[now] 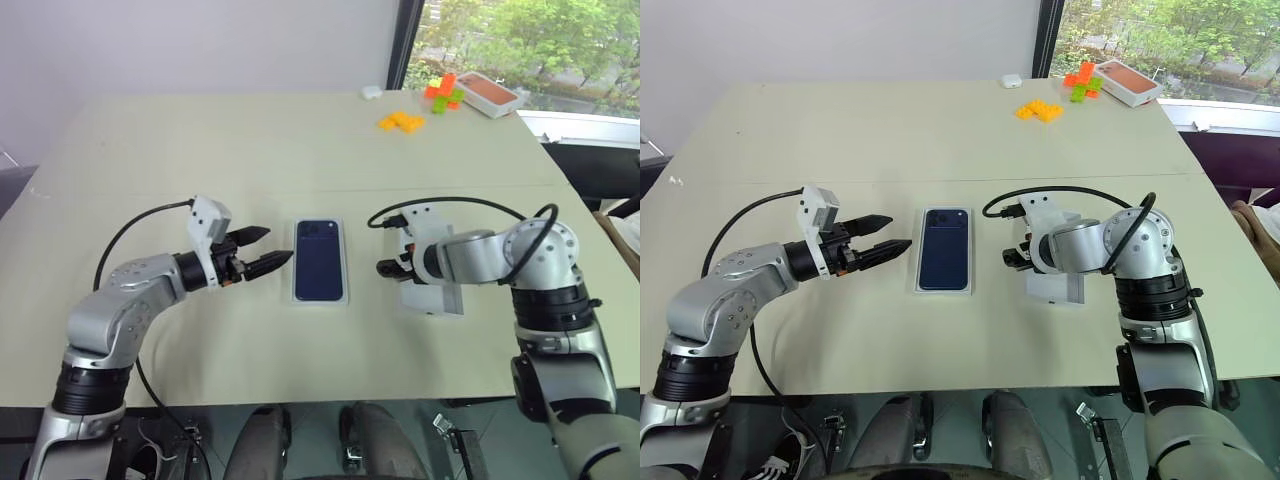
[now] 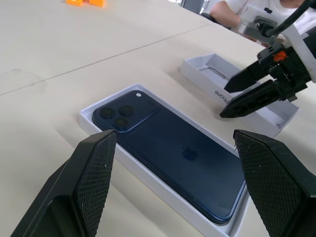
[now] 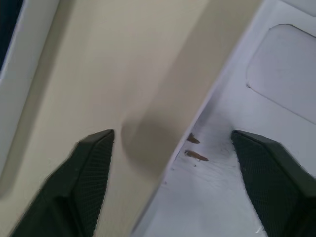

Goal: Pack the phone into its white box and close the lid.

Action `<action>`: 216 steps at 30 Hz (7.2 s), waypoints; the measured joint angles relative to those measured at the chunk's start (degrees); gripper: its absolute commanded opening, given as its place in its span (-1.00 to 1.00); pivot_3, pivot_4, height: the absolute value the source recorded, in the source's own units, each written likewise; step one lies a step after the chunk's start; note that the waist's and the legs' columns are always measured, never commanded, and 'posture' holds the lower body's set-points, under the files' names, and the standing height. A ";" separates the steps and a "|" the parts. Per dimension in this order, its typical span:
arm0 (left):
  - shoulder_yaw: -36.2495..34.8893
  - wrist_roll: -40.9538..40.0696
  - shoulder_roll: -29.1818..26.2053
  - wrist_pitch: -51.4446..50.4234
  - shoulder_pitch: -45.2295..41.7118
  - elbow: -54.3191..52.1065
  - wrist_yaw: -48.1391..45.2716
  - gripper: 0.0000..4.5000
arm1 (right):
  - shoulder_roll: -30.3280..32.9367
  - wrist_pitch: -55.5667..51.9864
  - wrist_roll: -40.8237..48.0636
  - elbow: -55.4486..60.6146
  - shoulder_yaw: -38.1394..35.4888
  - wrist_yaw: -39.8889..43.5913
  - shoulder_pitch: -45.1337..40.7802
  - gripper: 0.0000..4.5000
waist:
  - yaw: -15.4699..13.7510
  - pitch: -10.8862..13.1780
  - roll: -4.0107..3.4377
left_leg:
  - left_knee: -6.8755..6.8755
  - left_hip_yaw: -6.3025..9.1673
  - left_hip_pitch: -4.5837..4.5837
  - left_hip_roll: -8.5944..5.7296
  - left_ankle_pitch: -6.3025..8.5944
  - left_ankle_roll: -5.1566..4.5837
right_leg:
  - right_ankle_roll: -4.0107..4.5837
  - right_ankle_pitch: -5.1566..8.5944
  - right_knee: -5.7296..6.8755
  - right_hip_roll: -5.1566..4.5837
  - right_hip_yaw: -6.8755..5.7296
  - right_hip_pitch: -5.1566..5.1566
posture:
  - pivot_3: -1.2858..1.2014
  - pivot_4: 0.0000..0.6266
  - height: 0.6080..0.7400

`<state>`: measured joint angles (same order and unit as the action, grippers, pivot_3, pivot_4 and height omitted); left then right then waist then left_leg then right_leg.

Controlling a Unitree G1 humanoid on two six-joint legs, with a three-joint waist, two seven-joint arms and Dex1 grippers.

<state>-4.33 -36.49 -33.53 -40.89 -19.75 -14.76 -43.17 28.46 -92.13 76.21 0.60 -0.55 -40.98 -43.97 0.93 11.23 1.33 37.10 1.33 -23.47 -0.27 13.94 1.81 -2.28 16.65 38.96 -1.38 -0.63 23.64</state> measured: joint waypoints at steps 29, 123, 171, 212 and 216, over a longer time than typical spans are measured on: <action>0.24 -0.26 0.41 -0.34 0.02 0.00 1.15 0.77 | 3.38 0.00 -6.37 0.15 7.15 8.64 -2.94 -0.86 | -0.04 0.01 -0.01 | -0.02 -0.03 -0.02 0.02 0.02 -0.05 | -0.02 0.01 -0.07 0.01 0.02 0.01 | 0.03 -0.52 1.00; -14.57 -12.20 -1.75 -3.77 3.39 -1.53 7.43 0.77 | -35.92 41.14 26.43 -8.53 -8.38 5.11 5.47 -0.93 | 0.28 0.07 -0.11 | -0.12 -0.12 -0.17 0.06 0.05 -0.10 | -0.04 0.02 -0.01 -0.03 0.09 0.28 | 0.03 -0.52 1.00; -5.41 -5.91 10.16 0.42 0.92 4.73 11.18 -0.87 | -32.41 46.11 24.70 -0.20 -4.05 -1.40 11.40 -0.72 | -0.01 0.03 -0.09 | -0.07 -0.15 -0.03 0.05 0.05 -0.11 | -0.04 0.03 -0.10 -0.03 0.12 0.05 | 0.03 -0.52 1.00; -3.91 -1.70 11.99 0.17 -5.26 7.45 8.57 -0.87 | -1.95 48.70 -43.41 -5.40 7.90 62.29 2.81 0.37 | -0.22 0.06 -0.14 | -0.04 -0.21 -0.25 0.07 0.27 -0.48 | -0.31 -0.08 -0.68 0.00 0.13 0.03 | 0.03 -0.52 1.00; -5.94 -1.73 6.94 -0.99 -2.34 4.84 8.28 -0.87 | -2.09 49.37 -45.22 -5.29 6.84 64.61 2.88 -0.37 | -0.15 0.06 -0.14 | -0.03 -0.22 -0.25 0.06 0.27 -0.48 | -0.31 -0.08 -0.69 -0.03 0.13 0.01 | 0.03 -0.52 1.00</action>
<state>-10.26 -38.22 -26.59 -41.88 -22.09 -9.92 -34.89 26.37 -42.76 30.99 -4.69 6.29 23.63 -41.09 0.78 11.29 1.19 37.07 1.11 -23.72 -0.21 14.22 1.34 -2.58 16.57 38.27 -1.41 -0.50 23.65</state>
